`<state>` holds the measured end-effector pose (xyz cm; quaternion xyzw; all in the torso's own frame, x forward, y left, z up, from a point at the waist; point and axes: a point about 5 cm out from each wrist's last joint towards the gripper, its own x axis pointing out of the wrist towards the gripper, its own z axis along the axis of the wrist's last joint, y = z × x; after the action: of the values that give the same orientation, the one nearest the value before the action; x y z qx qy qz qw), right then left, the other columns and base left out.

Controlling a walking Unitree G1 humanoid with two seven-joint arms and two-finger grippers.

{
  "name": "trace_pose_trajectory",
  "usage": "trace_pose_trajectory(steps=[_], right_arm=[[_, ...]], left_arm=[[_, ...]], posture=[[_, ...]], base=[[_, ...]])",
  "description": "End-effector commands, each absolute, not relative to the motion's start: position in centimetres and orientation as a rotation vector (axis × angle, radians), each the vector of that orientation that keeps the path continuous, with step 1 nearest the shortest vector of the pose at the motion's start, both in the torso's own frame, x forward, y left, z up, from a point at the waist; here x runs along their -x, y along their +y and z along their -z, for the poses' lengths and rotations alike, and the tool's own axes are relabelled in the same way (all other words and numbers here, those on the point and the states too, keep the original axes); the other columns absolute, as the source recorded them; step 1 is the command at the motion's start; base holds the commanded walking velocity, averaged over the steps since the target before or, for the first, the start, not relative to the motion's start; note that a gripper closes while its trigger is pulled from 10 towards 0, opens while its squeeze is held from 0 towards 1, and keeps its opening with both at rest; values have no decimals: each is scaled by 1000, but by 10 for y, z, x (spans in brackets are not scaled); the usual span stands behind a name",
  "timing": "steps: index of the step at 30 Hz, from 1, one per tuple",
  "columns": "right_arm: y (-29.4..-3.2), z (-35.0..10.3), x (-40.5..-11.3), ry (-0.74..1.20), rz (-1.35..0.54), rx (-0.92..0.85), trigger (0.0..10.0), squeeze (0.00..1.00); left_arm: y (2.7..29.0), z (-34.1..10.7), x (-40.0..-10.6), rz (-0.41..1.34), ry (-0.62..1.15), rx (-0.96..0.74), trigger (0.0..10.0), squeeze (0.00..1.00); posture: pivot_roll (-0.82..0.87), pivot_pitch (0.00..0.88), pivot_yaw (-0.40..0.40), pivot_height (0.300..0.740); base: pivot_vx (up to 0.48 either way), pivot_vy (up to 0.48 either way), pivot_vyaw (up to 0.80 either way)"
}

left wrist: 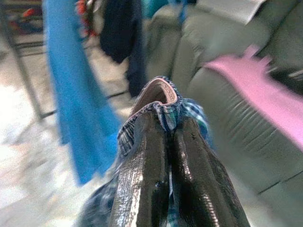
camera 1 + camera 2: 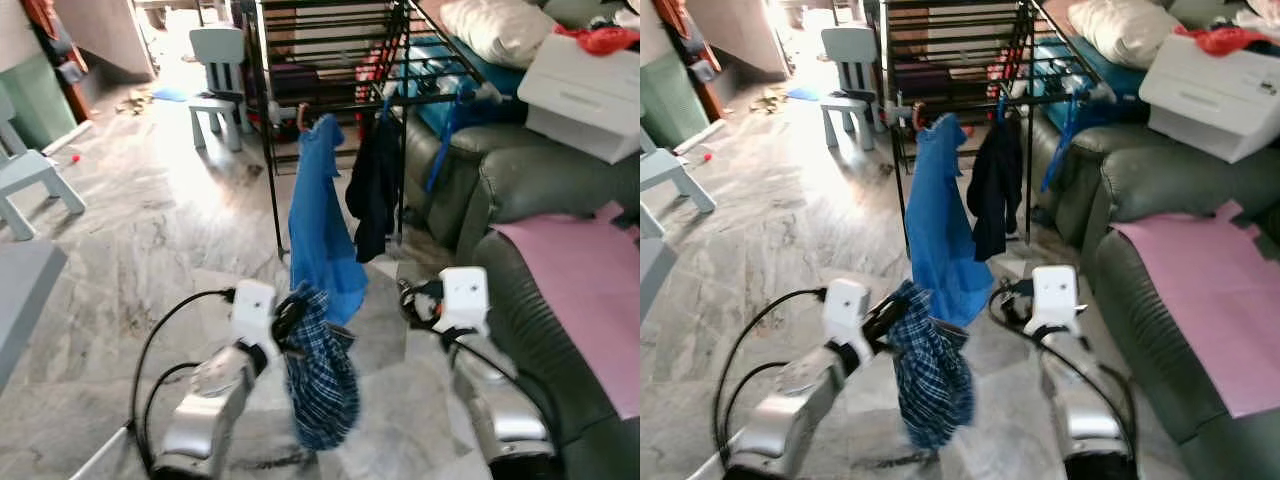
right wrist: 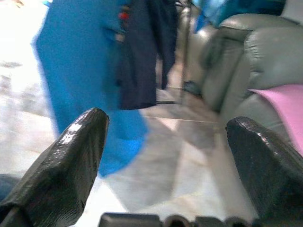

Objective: Hang hanger

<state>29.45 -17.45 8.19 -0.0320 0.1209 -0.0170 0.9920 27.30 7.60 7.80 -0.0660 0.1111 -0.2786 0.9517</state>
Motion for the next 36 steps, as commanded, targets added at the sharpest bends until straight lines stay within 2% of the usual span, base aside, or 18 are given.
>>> trace_pose_trajectory(steps=[1,16,36], right_arm=[[-161,-89,-299,209,-2,47,10000,0],[-159,-90,-301,196,4,61,10000,0],[-156,-92,-302,180,-9,89,10000,0]], left_arm=[[85,-79,-274,551,216,104,10000,0],[77,-76,-269,617,230,81,10000,0],[75,-73,-268,620,245,77,10000,0]], posture=[[-45,54,27,740],[-41,52,30,740],[-41,46,20,740]], base=[[458,0,0],[465,0,0],[479,0,0]])
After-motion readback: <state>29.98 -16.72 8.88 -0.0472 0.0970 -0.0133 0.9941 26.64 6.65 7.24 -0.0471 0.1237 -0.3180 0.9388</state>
